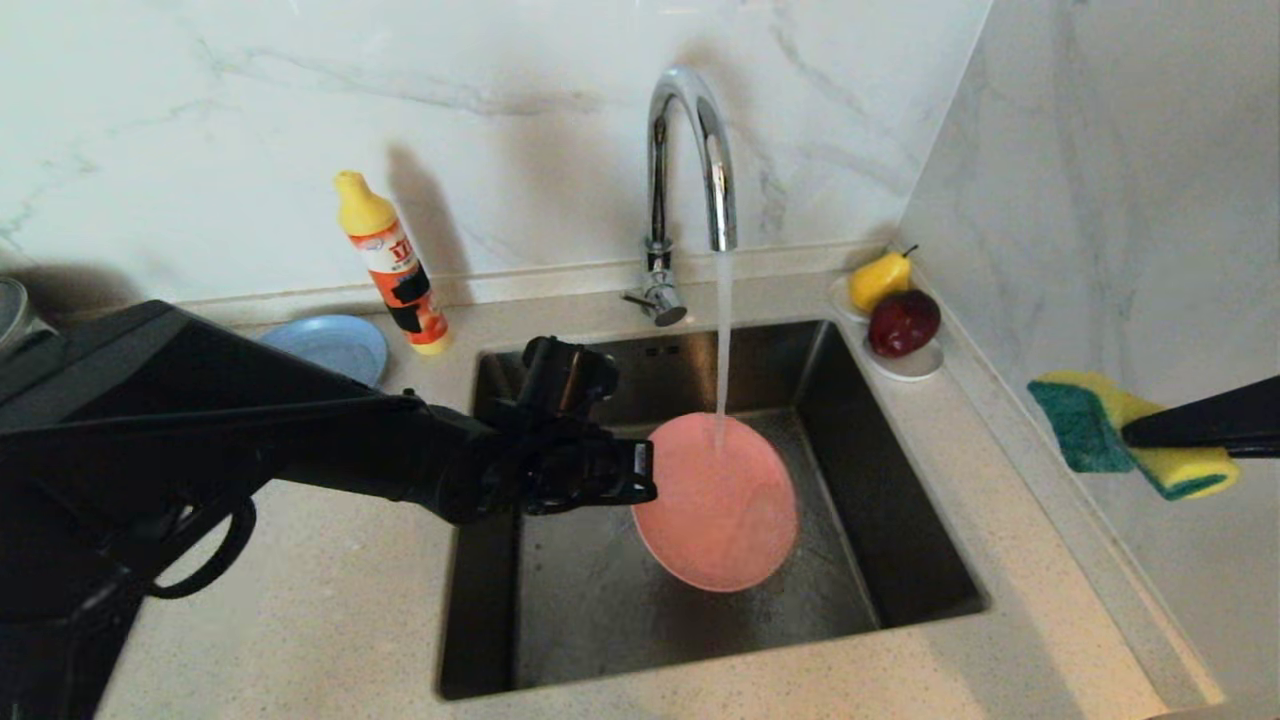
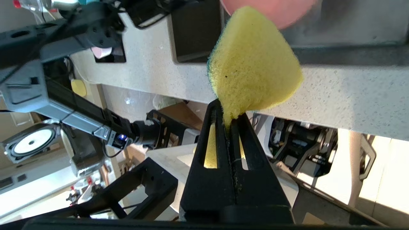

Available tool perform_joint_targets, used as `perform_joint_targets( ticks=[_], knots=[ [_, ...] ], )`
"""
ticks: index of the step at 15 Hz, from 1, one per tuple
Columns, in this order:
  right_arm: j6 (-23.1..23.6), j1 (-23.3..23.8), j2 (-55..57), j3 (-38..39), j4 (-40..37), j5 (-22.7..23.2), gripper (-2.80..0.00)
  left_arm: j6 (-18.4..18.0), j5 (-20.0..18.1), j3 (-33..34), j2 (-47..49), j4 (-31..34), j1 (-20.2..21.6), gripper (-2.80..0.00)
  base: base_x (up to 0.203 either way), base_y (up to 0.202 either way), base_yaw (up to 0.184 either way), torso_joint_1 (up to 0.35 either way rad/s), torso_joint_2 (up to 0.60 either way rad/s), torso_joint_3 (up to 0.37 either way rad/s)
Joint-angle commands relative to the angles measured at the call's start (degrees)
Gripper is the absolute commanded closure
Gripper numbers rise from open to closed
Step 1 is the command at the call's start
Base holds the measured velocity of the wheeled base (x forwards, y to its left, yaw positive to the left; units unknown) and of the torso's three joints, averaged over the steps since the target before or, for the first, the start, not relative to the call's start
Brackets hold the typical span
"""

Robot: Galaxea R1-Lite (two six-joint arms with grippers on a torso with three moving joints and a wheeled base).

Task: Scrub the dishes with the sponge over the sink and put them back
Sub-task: Rinse the plate, then place the plate on the table

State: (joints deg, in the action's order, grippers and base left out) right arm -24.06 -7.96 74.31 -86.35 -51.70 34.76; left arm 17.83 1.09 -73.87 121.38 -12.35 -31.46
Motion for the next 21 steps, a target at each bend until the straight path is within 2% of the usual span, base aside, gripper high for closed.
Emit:
perform_joint_targets(
  ticks=[1, 4, 6, 9, 12, 13, 21],
  knots=[
    [-0.11, -0.11, 0.27, 1.63, 0.26, 0.68, 0.00, -0.23, 0.56, 4.21, -6.21, -0.27, 2.15, 0.00, 0.000, 0.000, 0.000, 0.000, 0.00, 0.000],
    [-0.19, -0.13, -0.38, 4.99, 3.31, 0.75, 0.00, -3.04, 5.22, 9.77, -12.36, -0.37, 5.45, 0.00, 0.000, 0.000, 0.000, 0.000, 0.00, 0.000],
    [-0.27, -0.13, -0.58, 6.00, 3.45, 0.75, 0.00, -6.16, 11.54, 12.70, -15.18, -0.77, 7.13, 0.00, 0.000, 0.000, 0.000, 0.000, 0.00, 0.000],
    [-0.19, -0.13, -0.93, 7.34, 3.54, 0.75, 0.00, -8.24, 17.55, 13.64, -17.54, -0.84, 8.34, 0.00, 0.000, 0.000, 0.000, 0.000, 0.00, 0.000],
    [-0.20, -0.13, -0.66, 7.50, 3.54, 0.67, 0.00, -11.23, 26.58, 13.28, -17.65, -1.04, 8.41, 0.00, 0.000, 0.000, 0.000, 0.000, 0.00, 0.000],
    [-0.19, -0.13, -0.75, 7.78, 3.54, 0.66, 0.00, -12.06, 27.98, 13.18, -18.13, -1.06, 8.35, 0.00, 0.000, 0.000, 0.000, 0.000, 0.00, 0.000],
    [-0.37, -0.13, -0.49, 8.22, 3.45, 0.84, 0.00, -12.63, 28.53, 13.35, -23.32, -0.57, 8.43, 0.00, 0.000, 0.000, 0.000, 0.000, 0.00, 0.000]
  ],
)
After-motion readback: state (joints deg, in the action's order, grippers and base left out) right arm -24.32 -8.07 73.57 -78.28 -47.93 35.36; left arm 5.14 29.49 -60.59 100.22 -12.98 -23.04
